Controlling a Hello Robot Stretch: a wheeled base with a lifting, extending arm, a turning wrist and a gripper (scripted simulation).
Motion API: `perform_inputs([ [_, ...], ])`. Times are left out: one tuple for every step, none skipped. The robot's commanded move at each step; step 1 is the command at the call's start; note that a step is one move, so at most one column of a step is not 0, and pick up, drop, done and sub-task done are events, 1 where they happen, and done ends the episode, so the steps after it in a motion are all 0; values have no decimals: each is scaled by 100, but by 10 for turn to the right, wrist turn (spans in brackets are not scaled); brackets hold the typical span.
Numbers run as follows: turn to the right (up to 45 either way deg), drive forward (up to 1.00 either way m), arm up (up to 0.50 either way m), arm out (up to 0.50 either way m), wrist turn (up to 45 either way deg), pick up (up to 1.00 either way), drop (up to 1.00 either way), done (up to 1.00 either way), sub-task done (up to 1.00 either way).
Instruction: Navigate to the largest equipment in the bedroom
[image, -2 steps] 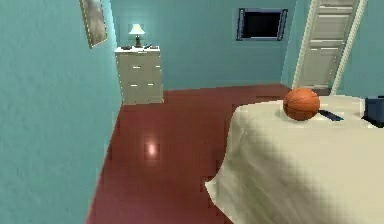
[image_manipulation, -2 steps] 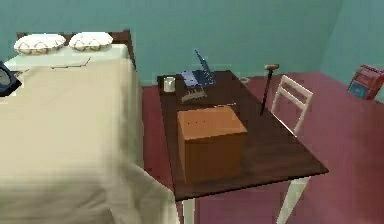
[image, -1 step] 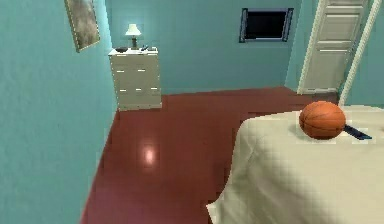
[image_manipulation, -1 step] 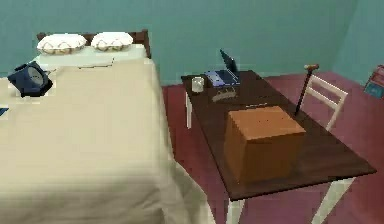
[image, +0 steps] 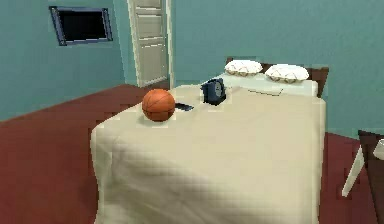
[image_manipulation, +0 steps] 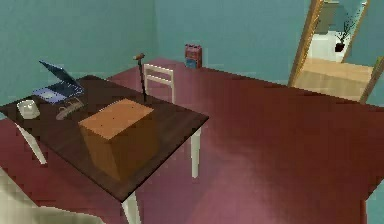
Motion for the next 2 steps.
perform_inputs([
  [0,20,0,0,0,0,0,0,0],
  [-450,0,0,0,0,0,0,0,0],
])
